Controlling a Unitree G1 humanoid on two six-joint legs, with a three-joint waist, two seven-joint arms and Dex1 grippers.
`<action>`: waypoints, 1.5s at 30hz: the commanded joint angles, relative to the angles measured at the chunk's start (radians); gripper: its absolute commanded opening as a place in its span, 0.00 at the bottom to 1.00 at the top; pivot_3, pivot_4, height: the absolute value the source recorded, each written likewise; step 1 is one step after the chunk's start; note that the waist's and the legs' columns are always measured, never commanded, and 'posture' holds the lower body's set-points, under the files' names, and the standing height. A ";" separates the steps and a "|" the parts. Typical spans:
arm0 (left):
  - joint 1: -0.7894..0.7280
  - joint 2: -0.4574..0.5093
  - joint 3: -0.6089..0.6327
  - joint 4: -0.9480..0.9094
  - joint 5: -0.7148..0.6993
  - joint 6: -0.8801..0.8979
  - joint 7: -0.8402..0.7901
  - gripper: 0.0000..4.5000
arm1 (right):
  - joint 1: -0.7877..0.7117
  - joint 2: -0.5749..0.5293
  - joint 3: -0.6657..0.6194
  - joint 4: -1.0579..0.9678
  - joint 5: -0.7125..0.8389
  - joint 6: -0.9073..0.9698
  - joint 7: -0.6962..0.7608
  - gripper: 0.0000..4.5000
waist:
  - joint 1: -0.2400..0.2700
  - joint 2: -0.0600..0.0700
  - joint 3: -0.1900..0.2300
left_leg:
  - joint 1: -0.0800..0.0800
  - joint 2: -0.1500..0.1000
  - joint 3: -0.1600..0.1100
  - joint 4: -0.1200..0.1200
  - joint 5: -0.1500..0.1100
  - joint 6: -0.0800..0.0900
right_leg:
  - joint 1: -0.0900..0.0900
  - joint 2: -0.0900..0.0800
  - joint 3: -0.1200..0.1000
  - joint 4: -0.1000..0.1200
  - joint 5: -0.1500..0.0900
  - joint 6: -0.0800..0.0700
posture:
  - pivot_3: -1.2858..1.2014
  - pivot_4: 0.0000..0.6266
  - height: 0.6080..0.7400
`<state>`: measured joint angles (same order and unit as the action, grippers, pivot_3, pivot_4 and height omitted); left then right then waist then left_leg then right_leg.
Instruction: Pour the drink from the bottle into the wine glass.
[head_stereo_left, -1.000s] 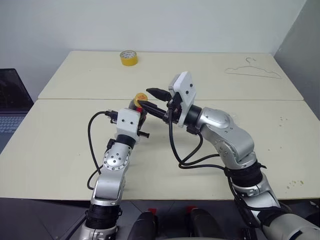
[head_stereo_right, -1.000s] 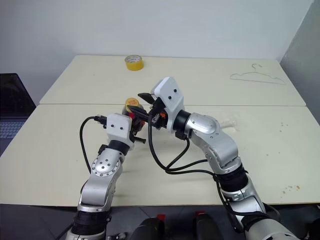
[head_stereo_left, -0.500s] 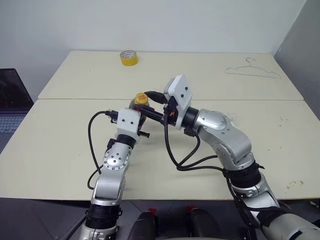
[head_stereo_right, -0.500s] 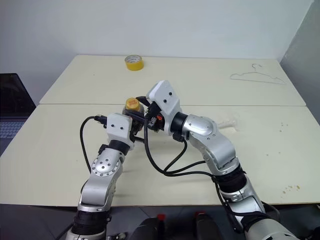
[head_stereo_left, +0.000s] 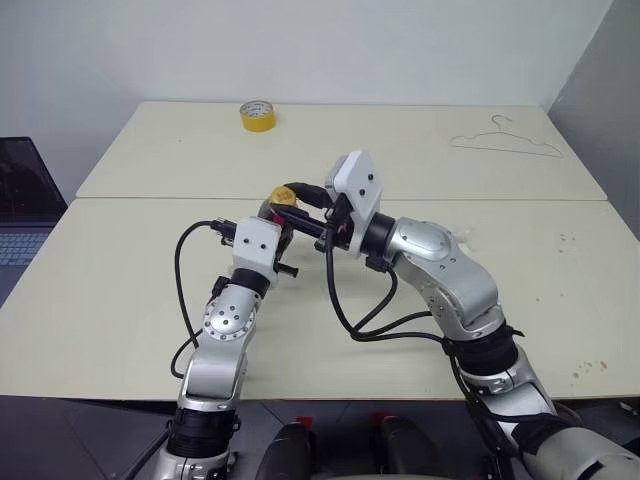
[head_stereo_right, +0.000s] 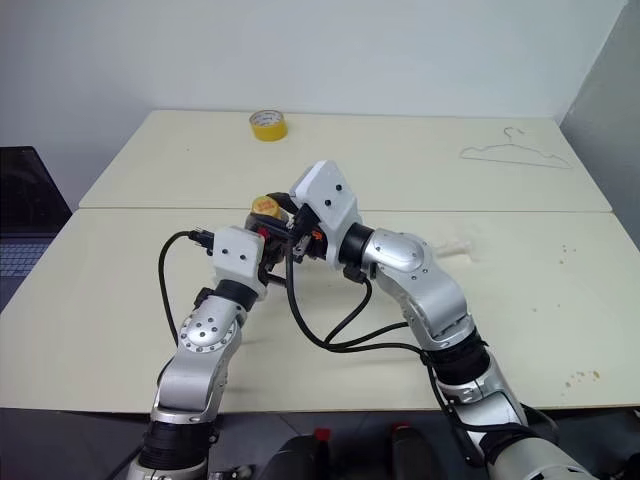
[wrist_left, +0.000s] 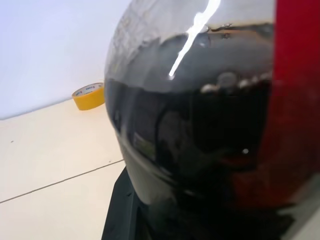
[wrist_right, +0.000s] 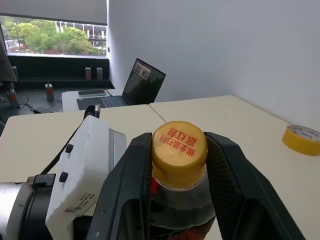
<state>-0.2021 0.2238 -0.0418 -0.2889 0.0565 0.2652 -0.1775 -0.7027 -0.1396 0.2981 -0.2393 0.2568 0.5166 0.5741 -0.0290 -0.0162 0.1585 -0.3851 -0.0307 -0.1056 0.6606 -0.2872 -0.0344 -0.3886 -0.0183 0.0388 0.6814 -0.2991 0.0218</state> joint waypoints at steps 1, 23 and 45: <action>0.008 0.064 0.033 -0.113 -0.108 0.039 -0.133 0.14 | -0.008 -0.080 0.004 -0.038 -0.020 -0.121 0.113 0.27 | 0.000 0.000 0.000 | 0.000 0.000 0.000 0.000 0.000 0.000 | 0.000 0.000 0.000 0.000 0.000 0.000 | 0.52 0.24 1.00; 0.075 0.306 0.086 -0.105 -0.445 0.148 -0.541 0.14 | -0.066 -0.308 -0.038 0.055 0.097 -0.343 0.569 0.51 | 0.000 0.001 0.002 | 0.000 0.001 0.000 0.000 -0.001 0.001 | 0.001 0.000 0.000 -0.001 0.000 0.000 | 0.52 0.24 1.00; 0.019 -0.025 -0.023 -0.108 -0.155 0.023 -0.082 0.13 | 0.030 0.047 -0.048 -0.060 0.062 -0.013 -0.035 1.00 | 0.001 0.001 0.002 | 0.000 0.000 0.000 0.000 0.000 0.000 | 0.000 0.000 0.000 0.000 0.000 0.000 | 0.52 0.24 1.00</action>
<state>-0.1605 0.2027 -0.0665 -0.3637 -0.1081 0.3255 -0.2682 -0.6539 -0.1047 0.2565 -0.2838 0.3294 0.5174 0.5603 -0.0280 -0.0150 0.1605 -0.3850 -0.0305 -0.1059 0.6606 -0.2873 -0.0343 -0.3886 -0.0183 0.0388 0.6819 -0.2991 0.0217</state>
